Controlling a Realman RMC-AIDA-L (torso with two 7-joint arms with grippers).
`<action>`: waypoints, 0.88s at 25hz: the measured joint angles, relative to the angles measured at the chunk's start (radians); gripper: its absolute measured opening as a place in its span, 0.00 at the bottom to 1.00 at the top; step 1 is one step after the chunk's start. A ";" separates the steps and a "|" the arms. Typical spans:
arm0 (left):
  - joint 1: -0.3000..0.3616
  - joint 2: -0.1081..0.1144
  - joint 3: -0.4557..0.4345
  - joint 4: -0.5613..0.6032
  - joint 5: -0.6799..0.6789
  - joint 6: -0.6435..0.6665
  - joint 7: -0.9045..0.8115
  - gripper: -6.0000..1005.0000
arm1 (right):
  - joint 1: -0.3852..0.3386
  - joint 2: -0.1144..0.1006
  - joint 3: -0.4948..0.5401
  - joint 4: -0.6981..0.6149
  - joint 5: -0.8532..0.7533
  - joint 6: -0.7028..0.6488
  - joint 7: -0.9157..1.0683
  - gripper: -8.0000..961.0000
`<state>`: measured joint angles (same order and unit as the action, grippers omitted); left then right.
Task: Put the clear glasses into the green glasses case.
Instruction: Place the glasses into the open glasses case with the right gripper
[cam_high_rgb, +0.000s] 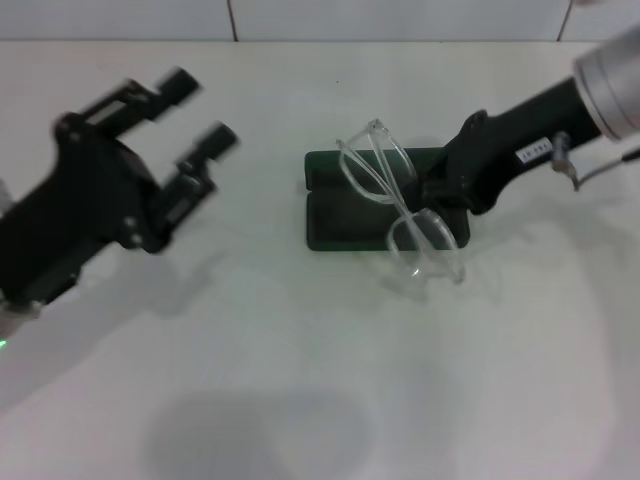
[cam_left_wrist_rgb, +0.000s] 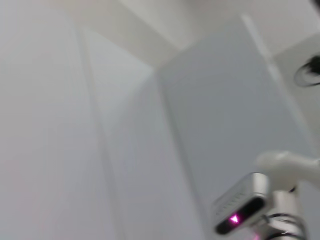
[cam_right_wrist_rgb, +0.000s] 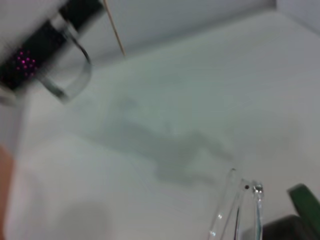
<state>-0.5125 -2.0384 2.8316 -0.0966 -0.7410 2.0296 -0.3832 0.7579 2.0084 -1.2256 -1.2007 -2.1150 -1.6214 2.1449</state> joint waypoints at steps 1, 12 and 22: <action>0.013 -0.002 0.000 -0.001 -0.025 -0.002 -0.001 0.46 | 0.031 0.005 -0.010 -0.023 -0.056 -0.009 0.033 0.06; 0.082 -0.033 0.001 -0.002 -0.158 -0.019 -0.016 0.46 | 0.298 0.019 -0.406 0.023 -0.440 0.080 0.341 0.07; 0.082 -0.036 0.005 -0.002 -0.157 -0.037 -0.019 0.46 | 0.345 0.019 -0.680 0.046 -0.512 0.199 0.471 0.07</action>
<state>-0.4310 -2.0749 2.8365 -0.0981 -0.8976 1.9922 -0.4025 1.1034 2.0279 -1.9059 -1.1550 -2.6274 -1.4226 2.6156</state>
